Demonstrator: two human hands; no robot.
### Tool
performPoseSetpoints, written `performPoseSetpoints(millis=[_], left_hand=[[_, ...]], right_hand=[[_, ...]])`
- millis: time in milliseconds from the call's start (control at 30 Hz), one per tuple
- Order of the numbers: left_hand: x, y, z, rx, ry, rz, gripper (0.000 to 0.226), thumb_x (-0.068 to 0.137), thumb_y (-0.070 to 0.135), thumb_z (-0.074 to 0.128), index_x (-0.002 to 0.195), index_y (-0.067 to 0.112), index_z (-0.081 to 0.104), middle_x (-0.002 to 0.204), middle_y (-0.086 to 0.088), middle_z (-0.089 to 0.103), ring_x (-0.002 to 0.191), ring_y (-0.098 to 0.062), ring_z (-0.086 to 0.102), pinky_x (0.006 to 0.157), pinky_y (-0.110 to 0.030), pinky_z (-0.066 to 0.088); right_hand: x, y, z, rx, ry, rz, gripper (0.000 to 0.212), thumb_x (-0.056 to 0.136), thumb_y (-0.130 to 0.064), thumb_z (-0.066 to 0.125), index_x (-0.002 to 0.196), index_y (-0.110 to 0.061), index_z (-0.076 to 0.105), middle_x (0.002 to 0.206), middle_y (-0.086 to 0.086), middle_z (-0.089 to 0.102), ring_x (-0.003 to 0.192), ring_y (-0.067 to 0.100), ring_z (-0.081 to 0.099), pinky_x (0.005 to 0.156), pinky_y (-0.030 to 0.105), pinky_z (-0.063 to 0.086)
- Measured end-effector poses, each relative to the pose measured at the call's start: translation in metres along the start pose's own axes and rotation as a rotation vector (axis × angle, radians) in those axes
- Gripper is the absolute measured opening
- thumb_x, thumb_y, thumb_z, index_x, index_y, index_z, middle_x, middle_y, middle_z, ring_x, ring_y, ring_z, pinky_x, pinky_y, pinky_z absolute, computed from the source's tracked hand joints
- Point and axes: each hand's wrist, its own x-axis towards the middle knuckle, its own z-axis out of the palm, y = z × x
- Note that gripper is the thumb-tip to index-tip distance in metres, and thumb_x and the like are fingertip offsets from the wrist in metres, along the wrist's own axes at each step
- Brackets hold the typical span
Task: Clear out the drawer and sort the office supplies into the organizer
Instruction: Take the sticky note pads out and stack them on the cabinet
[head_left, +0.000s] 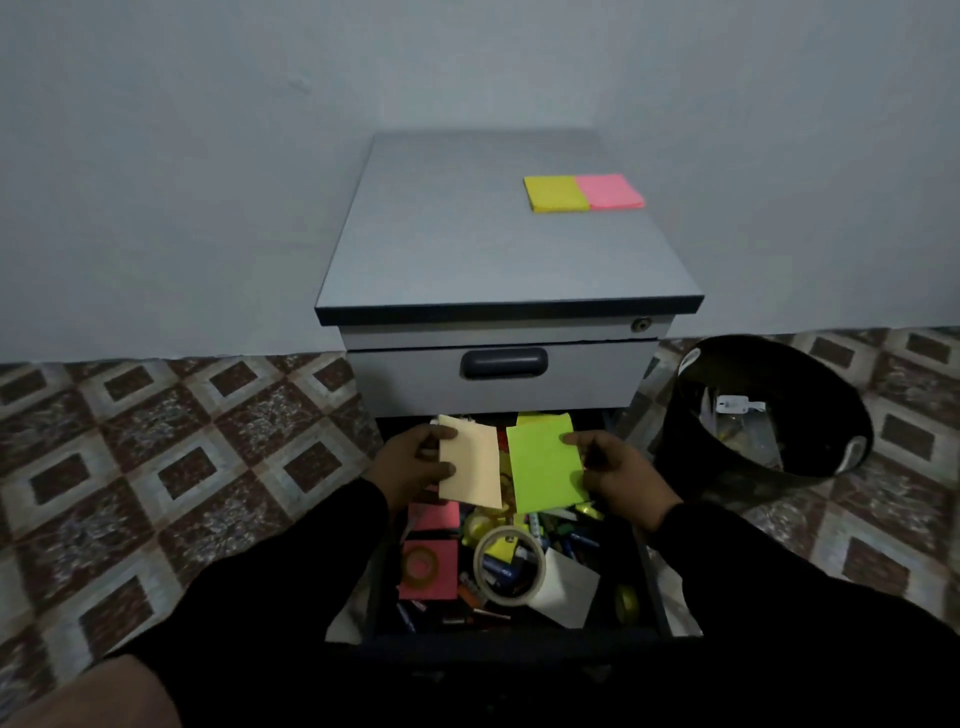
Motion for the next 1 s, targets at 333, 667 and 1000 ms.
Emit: performPoseSetpoints(millis=[333, 667, 1000], left_hand=[[-0.02, 0.11, -0.008, 0.037, -0.07, 0.136, 0.037, 0.086, -0.007, 0.056, 0.118, 0.01, 0.051, 0.122, -0.012, 0.047, 0.086, -0.019, 0.056, 0.048, -0.026, 0.055], [0.014, 0.193, -0.006, 0.103, -0.164, 0.148, 0.037, 0.088, -0.004, 0.056, 0.122, 0.012, 0.052, 0.112, 0.001, 0.055, 0.082, -0.017, 0.061, 0.051, -0.025, 0.056], [0.077, 0.249, -0.02, 0.025, -0.038, 0.232, 0.048, 0.087, -0.011, 0.054, 0.13, 0.01, 0.047, 0.122, -0.001, 0.053, 0.074, -0.022, 0.06, 0.059, -0.029, 0.059]], right_hand=[[0.003, -0.087, -0.063, 0.061, 0.034, -0.148, 0.047, 0.081, 0.022, 0.045, 0.112, -0.012, 0.056, 0.105, 0.004, 0.055, 0.065, 0.013, 0.053, 0.062, 0.023, 0.045], [0.057, -0.161, -0.092, 0.227, 0.057, -0.14, 0.048, 0.083, 0.025, 0.035, 0.118, -0.003, 0.053, 0.09, 0.002, 0.058, 0.067, 0.013, 0.052, 0.049, 0.017, 0.044], [0.136, -0.214, -0.127, 0.247, 0.178, -0.173, 0.049, 0.083, 0.023, 0.035, 0.125, 0.003, 0.049, 0.091, 0.004, 0.054, 0.072, 0.014, 0.051, 0.057, 0.022, 0.048]])
